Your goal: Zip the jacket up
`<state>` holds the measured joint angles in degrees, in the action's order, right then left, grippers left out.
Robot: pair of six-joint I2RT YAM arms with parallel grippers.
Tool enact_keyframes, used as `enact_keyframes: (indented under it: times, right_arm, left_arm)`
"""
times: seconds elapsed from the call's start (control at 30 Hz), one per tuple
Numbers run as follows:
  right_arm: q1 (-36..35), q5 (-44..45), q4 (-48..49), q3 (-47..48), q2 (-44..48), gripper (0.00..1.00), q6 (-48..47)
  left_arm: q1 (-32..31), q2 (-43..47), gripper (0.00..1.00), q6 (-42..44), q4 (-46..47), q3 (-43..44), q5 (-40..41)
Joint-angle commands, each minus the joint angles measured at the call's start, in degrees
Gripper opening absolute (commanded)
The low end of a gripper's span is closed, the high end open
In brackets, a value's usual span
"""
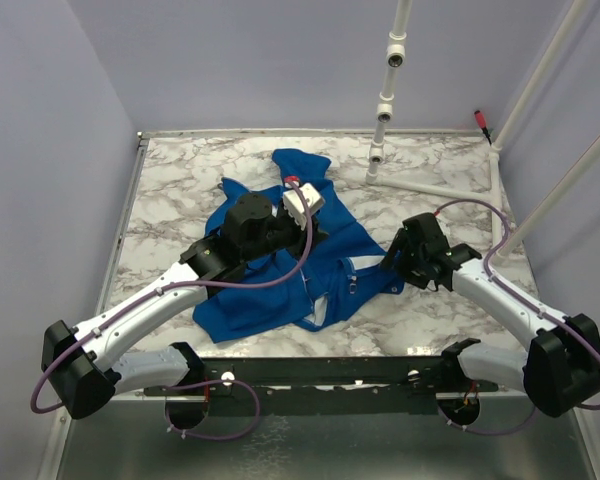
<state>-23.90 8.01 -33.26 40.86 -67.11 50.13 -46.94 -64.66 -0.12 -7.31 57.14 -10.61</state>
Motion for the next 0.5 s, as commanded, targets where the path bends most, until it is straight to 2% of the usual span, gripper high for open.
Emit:
enact_keyframes:
  times: [0.0, 0.07, 0.23, 0.33, 0.47]
  right_arm:
    - [0.5, -0.4, 11.3, -2.5, -0.5, 0.7, 2.0]
    - [0.5, 0.1, 12.5, -2.9, -0.4, 0.65, 2.1]
    - [0.7, 2.2, 14.0, -5.1, 3.4, 0.61, 2.3]
    - [2.2, 0.1, 18.8, -8.1, 5.9, 0.58, 0.9]
    - [4.0, -0.8, 21.1, -9.0, 5.8, 0.46, 0.2]
  left_arm:
    - [0.2, 1.5, 0.38, 2.7, 0.5, -0.4, 1.3]
    - [0.2, 1.7, 0.38, 3.0, 0.3, -0.5, 1.4]
    - [0.2, 1.6, 0.39, 2.8, -0.2, -0.5, 1.1]
    - [0.2, 1.1, 0.39, 2.2, -0.4, -0.2, 0.6]
    - [0.2, 1.2, 0.39, 1.2, -1.2, -0.5, -1.1]
